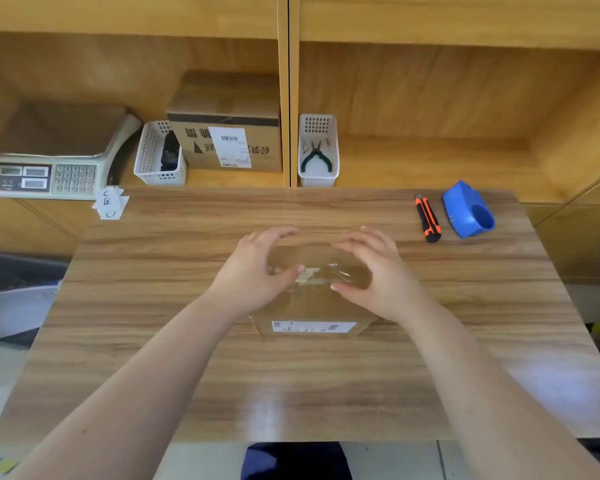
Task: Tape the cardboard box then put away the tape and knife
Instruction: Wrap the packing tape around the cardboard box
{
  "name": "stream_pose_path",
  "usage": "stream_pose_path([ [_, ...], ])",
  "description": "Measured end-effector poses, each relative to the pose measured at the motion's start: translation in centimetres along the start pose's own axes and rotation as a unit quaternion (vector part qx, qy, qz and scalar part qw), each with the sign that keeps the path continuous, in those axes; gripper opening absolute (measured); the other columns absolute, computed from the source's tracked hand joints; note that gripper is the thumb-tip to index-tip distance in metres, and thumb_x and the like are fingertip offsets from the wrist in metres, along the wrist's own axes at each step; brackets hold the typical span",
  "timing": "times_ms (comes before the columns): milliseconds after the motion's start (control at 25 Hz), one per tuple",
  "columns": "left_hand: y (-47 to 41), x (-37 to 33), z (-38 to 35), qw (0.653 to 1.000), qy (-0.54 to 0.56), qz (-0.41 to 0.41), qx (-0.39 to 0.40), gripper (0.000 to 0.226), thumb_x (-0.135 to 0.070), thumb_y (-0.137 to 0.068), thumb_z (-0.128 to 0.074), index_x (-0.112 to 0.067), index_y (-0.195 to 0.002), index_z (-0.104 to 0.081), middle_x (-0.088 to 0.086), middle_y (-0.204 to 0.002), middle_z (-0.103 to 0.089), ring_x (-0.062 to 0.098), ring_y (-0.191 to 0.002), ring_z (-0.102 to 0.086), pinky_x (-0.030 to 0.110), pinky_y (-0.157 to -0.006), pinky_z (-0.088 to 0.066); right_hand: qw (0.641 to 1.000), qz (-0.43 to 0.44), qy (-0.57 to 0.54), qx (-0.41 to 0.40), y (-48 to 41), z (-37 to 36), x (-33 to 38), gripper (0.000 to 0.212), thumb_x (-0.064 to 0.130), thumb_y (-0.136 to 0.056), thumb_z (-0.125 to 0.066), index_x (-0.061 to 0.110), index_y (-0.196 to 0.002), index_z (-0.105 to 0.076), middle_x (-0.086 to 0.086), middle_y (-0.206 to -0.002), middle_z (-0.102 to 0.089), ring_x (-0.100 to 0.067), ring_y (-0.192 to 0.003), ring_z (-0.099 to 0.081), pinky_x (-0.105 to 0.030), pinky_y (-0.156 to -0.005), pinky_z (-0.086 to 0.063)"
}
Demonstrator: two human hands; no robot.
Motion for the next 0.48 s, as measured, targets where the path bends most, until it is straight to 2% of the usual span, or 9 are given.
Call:
stream_pose_path([
  [80, -0.2, 0.2, -0.9, 1.000, -0.018, 0.010, 0.012, 0.057, -0.038, -0.083, -0.070, -0.038, -0.135, -0.048, -0.009, -0.137, -0.051, 0.013, -0.129, -0.039, 0.021, -0.095, -0.031, 1.000, 0.001, 0.018, 0.020, -0.3, -0.9, -0.3, 0.065, 0.041, -0.073, -0.078, 0.026, -0.132, -0.055, 0.009, -0.139, -0.047, -0.015, -0.140, -0.022, -0.029, -0.112, -0.021],
  [200, 0.1, 1.5, -2.5, 0.998, -0.042, 0.021, 0.033, 0.059, -0.040, -0.083, -0.069, -0.038, -0.137, -0.046, -0.009, -0.138, -0.051, 0.015, -0.128, -0.039, 0.026, -0.099, -0.033, 0.999, -0.020, 0.025, 0.036, -0.4, -2.0, -1.0, 0.067, 0.042, -0.073, -0.078, 0.026, -0.134, -0.054, 0.008, -0.142, -0.046, -0.017, -0.140, -0.023, -0.025, -0.110, -0.016],
  [400, 0.1, 2.6, -4.0, 0.997, -0.055, 0.018, 0.049, 0.066, -0.043, -0.082, -0.069, -0.037, -0.141, -0.041, -0.010, -0.141, -0.050, 0.015, -0.132, -0.040, 0.037, -0.112, -0.033, 0.998, -0.034, 0.005, 0.059, -0.4, -2.9, -2.0, 0.068, 0.042, -0.075, -0.077, 0.028, -0.136, -0.050, 0.009, -0.150, -0.039, -0.012, -0.146, -0.017, -0.033, -0.116, -0.022],
  [480, 0.5, 3.0, -5.0, 0.996, -0.064, 0.013, 0.058, 0.071, -0.042, -0.083, -0.068, -0.035, -0.145, -0.035, -0.008, -0.148, -0.045, 0.017, -0.142, -0.030, 0.039, -0.118, -0.023, 0.996, -0.036, -0.006, 0.079, -0.4, -3.4, -2.5, 0.071, 0.044, -0.076, -0.076, 0.030, -0.139, -0.046, 0.010, -0.154, -0.034, -0.008, -0.148, -0.012, -0.036, -0.117, -0.024],
])
Point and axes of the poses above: each hand's wrist, its own y-axis away from the middle knuckle, its own z-axis out of the back of the hand, x = y × z, the point moved 3 cm from there along -y, towards the middle knuckle
